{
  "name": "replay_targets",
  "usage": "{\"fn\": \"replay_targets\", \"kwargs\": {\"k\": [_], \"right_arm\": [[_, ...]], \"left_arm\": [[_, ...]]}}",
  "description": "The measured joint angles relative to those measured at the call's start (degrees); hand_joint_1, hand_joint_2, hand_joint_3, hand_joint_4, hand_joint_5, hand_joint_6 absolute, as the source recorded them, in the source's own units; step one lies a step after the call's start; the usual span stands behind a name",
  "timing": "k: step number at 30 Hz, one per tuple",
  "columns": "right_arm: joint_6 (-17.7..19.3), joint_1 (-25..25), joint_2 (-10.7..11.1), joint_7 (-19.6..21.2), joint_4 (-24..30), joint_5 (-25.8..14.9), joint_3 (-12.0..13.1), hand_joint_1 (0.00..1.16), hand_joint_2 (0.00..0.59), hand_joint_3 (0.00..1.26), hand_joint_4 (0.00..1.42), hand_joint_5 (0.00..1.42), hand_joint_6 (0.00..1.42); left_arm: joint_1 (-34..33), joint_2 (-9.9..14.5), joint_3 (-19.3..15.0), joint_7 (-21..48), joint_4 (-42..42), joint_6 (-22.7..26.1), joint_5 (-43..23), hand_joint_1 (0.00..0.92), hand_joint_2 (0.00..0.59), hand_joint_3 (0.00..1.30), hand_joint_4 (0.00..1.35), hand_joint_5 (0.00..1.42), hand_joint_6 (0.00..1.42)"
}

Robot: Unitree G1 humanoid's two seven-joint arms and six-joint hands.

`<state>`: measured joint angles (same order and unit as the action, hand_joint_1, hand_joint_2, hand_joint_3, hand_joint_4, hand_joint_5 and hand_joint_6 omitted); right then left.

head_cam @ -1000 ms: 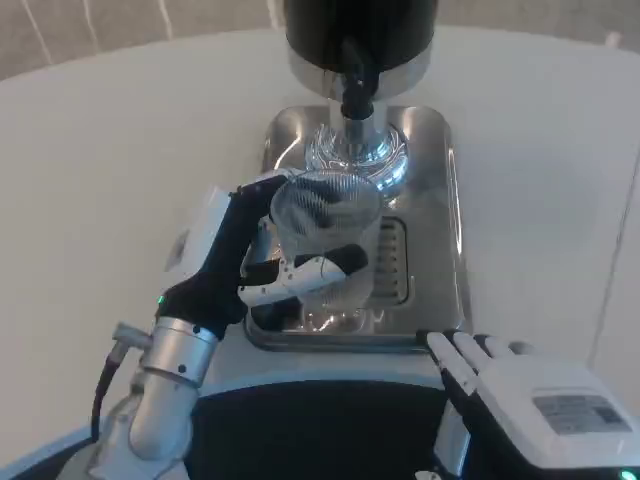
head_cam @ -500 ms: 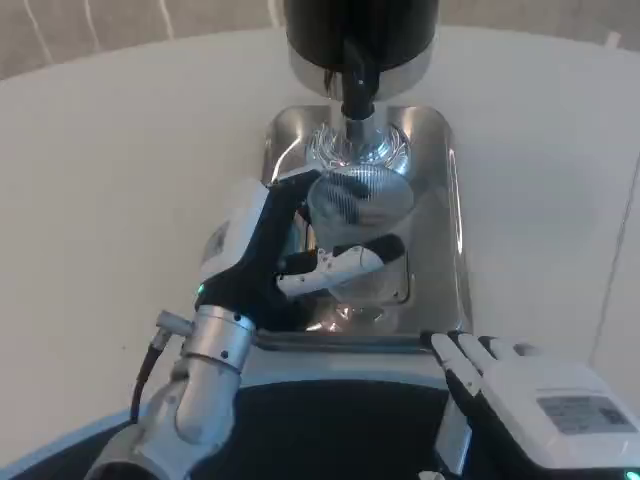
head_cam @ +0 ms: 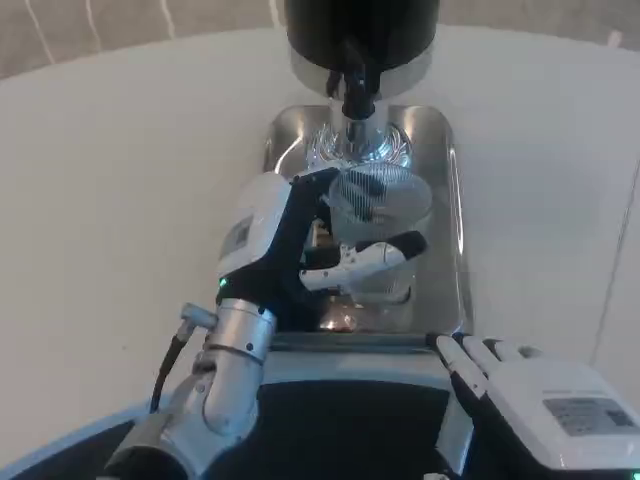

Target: Grasp the cup under the faucet to collect the drink, then remove the cup.

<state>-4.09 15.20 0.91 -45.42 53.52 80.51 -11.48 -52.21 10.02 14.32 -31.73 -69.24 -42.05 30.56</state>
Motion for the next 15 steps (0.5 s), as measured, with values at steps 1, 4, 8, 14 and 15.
{"fn": "replay_targets", "kwargs": {"k": [1,4,8,14,15], "right_arm": [[0.00,0.06,0.00,-0.10,0.01,-0.01,0.00,0.47,0.493,0.00,0.00,0.00,0.00],[0.00,0.31,0.00,-0.16,0.04,-0.04,0.14,0.47,0.493,0.00,0.00,0.00,0.00],[0.00,0.42,0.00,-0.17,0.06,-0.07,0.34,0.47,0.493,0.00,0.00,0.00,0.00],[0.00,-0.25,-0.01,-0.21,0.02,-0.70,0.34,0.47,0.492,0.01,0.00,0.00,0.00],[0.00,-0.54,-0.03,-0.22,-0.03,-0.79,0.34,0.47,0.492,0.01,0.00,0.00,0.00]], "left_arm": [[-0.29,-0.01,0.05,0.00,-0.12,0.38,0.00,0.550,0.015,0.75,0.85,1.10,1.37],[-0.66,-0.09,0.07,-0.57,-0.52,1.11,-0.08,0.544,0.018,0.74,0.84,1.08,1.36],[-1.10,-0.05,0.07,-1.53,-1.02,1.95,-0.26,0.522,0.033,0.69,0.73,1.01,1.33],[-1.80,0.45,-0.11,-1.79,-1.60,3.18,-0.86,0.423,0.083,0.59,0.54,0.85,1.19],[-1.99,0.58,-0.14,-1.77,-1.73,3.35,-0.93,0.393,0.087,0.55,0.48,0.78,1.14]]}}
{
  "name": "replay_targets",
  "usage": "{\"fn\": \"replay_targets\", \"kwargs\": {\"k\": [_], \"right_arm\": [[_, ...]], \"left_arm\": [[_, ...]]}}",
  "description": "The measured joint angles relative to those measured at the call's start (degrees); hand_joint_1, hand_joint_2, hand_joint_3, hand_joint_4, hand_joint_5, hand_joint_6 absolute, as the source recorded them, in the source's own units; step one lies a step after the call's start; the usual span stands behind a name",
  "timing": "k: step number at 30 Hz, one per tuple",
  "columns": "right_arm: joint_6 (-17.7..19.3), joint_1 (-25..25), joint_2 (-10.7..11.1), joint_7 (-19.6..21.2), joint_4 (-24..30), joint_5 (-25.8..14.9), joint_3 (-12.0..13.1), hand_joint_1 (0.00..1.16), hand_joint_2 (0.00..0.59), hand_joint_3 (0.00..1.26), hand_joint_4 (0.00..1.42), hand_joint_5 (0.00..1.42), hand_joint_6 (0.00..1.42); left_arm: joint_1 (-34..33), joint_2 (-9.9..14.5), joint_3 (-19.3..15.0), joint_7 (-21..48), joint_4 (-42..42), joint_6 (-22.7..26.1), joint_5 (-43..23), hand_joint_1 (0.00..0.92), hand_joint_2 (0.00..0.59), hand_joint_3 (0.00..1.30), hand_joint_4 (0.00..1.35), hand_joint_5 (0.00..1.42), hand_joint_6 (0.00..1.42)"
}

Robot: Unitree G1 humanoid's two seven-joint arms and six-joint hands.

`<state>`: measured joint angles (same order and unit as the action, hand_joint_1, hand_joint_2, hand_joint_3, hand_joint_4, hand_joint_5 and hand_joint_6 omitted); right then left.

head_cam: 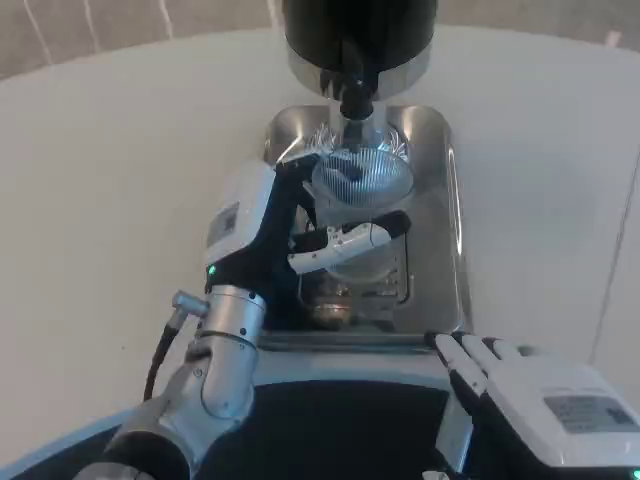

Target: Grasp the cup under the faucet to collect the drink, then remove the cup.

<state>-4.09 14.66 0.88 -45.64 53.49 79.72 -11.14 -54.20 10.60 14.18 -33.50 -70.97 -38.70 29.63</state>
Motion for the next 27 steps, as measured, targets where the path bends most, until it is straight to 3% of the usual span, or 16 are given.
{"fn": "replay_targets", "kwargs": {"k": [6,16,27], "right_arm": [[-0.04,-0.83,-0.07,-0.26,-0.92,-0.03,-0.02,0.47,0.492,0.01,0.00,0.00,0.00],[-0.15,-2.17,-0.15,-0.60,-1.48,-0.06,-0.08,0.47,0.479,0.02,0.00,0.00,0.00],[-0.19,-2.18,-0.31,-0.62,-1.59,0.10,-0.51,0.47,0.475,0.02,0.00,0.00,0.00]], "left_arm": [[-0.29,0.86,-0.04,1.11,-0.71,0.82,-0.27,0.275,0.060,0.35,0.20,0.40,0.58],[-0.34,2.33,0.17,2.72,-0.70,-0.42,-0.18,0.172,0.023,0.20,0.01,0.24,0.38],[-0.27,4.78,-0.24,5.60,-0.63,-4.17,-0.88,0.130,0.018,0.12,0.00,0.18,0.31]]}}
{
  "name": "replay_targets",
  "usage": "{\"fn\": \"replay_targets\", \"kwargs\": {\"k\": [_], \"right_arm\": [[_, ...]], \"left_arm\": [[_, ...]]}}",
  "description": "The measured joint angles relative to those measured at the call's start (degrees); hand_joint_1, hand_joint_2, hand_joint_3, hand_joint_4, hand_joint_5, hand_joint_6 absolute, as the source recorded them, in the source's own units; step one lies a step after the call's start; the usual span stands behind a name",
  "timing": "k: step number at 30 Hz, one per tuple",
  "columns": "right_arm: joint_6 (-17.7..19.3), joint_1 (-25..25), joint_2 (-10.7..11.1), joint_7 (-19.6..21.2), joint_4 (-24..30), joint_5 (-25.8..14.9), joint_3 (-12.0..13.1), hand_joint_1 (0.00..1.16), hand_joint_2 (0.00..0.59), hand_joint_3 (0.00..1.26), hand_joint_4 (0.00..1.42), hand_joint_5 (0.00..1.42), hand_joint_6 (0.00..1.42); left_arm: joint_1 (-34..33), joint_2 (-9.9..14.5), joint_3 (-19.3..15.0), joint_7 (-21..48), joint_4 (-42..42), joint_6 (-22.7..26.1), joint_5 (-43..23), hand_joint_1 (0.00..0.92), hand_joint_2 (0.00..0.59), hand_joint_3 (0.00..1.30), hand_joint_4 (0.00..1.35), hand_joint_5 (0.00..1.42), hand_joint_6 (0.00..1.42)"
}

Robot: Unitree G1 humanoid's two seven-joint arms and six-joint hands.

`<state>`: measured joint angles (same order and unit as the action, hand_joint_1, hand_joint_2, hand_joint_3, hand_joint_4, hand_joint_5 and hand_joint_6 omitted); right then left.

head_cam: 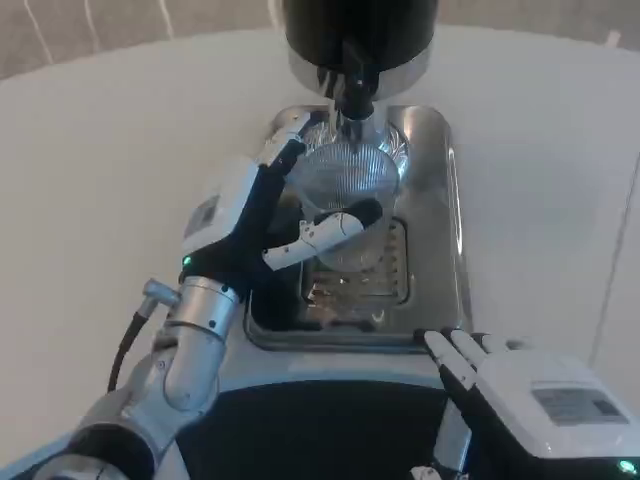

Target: Grasp the cup under the faucet to collect the drink, then remove the cup.

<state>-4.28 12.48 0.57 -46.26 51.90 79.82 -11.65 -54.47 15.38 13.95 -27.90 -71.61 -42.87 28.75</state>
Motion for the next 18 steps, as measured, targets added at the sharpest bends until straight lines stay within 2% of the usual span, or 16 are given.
{"fn": "replay_targets", "kwargs": {"k": [4,10,18], "right_arm": [[0.00,-0.04,-0.04,0.00,-0.01,0.03,-0.09,0.47,0.474,0.02,0.00,0.00,0.00],[-0.11,-0.76,-0.08,0.09,-0.71,0.01,-0.03,0.47,0.474,0.02,0.00,0.00,0.00],[-0.53,-1.25,-0.66,2.44,-1.72,-0.52,-0.33,0.48,0.480,0.02,0.00,0.00,0.00]], "left_arm": [[0.53,1.04,-0.23,0.79,0.27,-1.89,-1.17,0.109,0.017,0.11,0.00,0.17,0.31],[1.46,4.29,-1.61,1.04,1.60,-6.08,-1.79,0.098,0.018,0.11,0.00,0.17,0.31],[4.65,10.18,-4.42,3.18,3.94,-12.32,-4.27,0.066,0.026,0.11,0.01,0.19,0.28]]}}
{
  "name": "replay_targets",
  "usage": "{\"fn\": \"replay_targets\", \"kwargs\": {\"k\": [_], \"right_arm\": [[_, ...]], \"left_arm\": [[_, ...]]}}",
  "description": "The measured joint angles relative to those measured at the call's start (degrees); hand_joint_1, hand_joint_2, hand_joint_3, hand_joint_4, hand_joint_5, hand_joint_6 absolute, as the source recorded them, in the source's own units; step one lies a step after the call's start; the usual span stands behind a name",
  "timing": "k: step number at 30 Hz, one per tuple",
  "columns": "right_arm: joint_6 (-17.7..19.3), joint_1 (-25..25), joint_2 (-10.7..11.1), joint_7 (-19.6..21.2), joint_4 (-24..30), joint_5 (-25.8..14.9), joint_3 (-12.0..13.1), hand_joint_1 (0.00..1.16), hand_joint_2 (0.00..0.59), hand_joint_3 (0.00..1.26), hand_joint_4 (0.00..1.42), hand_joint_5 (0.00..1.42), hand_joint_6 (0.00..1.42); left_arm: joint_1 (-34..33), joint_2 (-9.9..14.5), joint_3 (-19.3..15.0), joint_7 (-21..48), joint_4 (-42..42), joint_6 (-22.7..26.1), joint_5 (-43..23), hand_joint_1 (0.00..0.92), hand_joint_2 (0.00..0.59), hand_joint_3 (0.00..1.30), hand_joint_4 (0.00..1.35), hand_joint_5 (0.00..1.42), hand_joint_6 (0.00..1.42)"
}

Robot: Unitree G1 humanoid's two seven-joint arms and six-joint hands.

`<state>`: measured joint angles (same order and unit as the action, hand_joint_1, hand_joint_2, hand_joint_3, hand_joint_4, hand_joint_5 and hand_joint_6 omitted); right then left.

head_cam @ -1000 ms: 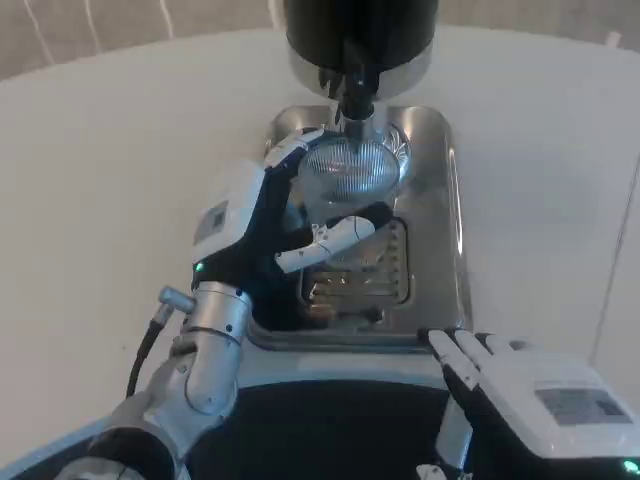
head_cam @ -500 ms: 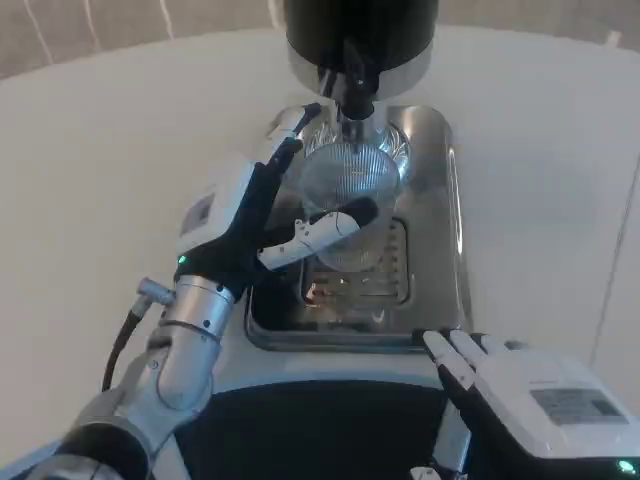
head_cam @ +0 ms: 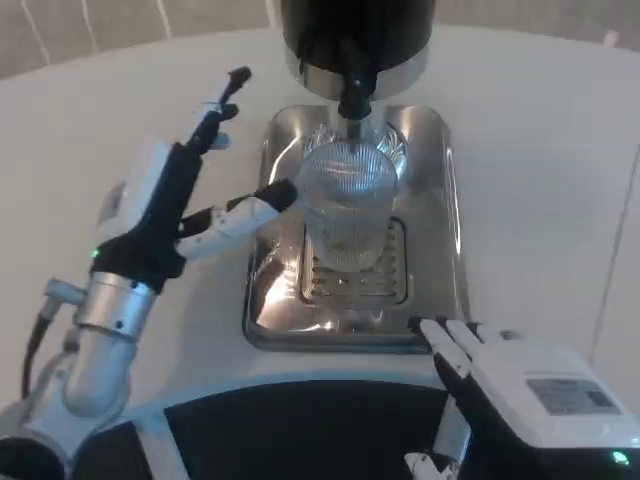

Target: Grasp the cup under the faucet to collect the drink, then remove the cup.

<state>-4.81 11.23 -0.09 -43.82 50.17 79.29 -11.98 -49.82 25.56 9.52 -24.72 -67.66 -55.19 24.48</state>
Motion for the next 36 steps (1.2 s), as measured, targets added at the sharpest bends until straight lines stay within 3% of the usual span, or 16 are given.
{"fn": "replay_targets", "kwargs": {"k": [4,6,11,14,19,23,30,36], "right_arm": [[-0.85,-0.78,-0.63,1.24,0.08,-2.26,0.64,0.48,0.483,0.02,0.00,0.00,0.00],[-2.20,-2.80,-1.50,1.92,0.43,-4.19,2.23,0.48,0.484,0.02,0.00,0.00,0.00],[-4.52,-7.52,-1.69,2.22,0.90,-7.53,4.92,0.39,0.512,0.01,0.00,0.00,0.00],[-7.25,-11.17,-1.90,1.80,1.73,-9.36,7.03,0.29,0.568,0.00,0.00,0.00,0.00],[-15.60,-19.62,-3.32,-0.73,3.18,-15.95,11.36,0.22,0.586,0.00,0.00,0.00,0.00],[-20.09,-25.00,-2.92,-0.83,2.75,-19.85,13.27,0.21,0.586,0.00,0.00,0.00,0.00],[-24.68,-32.87,-2.18,2.35,-2.02,-26.22,12.77,0.21,0.586,0.00,0.00,0.00,0.00],[-25.88,-35.26,-1.23,5.44,-5.28,-30.07,10.94,0.20,0.586,0.00,0.00,0.00,0.00]], "left_arm": [[2.72,3.69,-0.55,1.16,1.68,-2.77,-0.24,0.059,0.042,0.11,0.07,0.21,0.23],[5.00,6.26,-0.59,1.48,2.86,-4.47,0.02,0.062,0.059,0.12,0.08,0.22,0.21],[8.85,9.02,-0.52,1.94,5.06,-5.80,1.12,0.095,0.084,0.12,0.09,0.21,0.20],[10.95,11.33,-0.51,2.01,7.35,-6.19,2.35,0.120,0.092,0.09,0.05,0.17,0.18],[14.56,14.47,-0.18,3.32,13.61,-6.15,5.73,0.124,0.097,0.05,0.00,0.11,0.14],[16.40,16.15,-0.15,4.22,17.94,-4.18,7.82,0.123,0.097,0.03,0.00,0.08,0.11],[21.38,19.53,-0.32,5.24,24.27,-2.44,9.85,0.120,0.090,0.01,0.00,0.05,0.10],[24.99,20.78,-1.55,6.54,27.35,-1.60,9.79,0.120,0.090,0.00,0.00,0.04,0.10]]}}
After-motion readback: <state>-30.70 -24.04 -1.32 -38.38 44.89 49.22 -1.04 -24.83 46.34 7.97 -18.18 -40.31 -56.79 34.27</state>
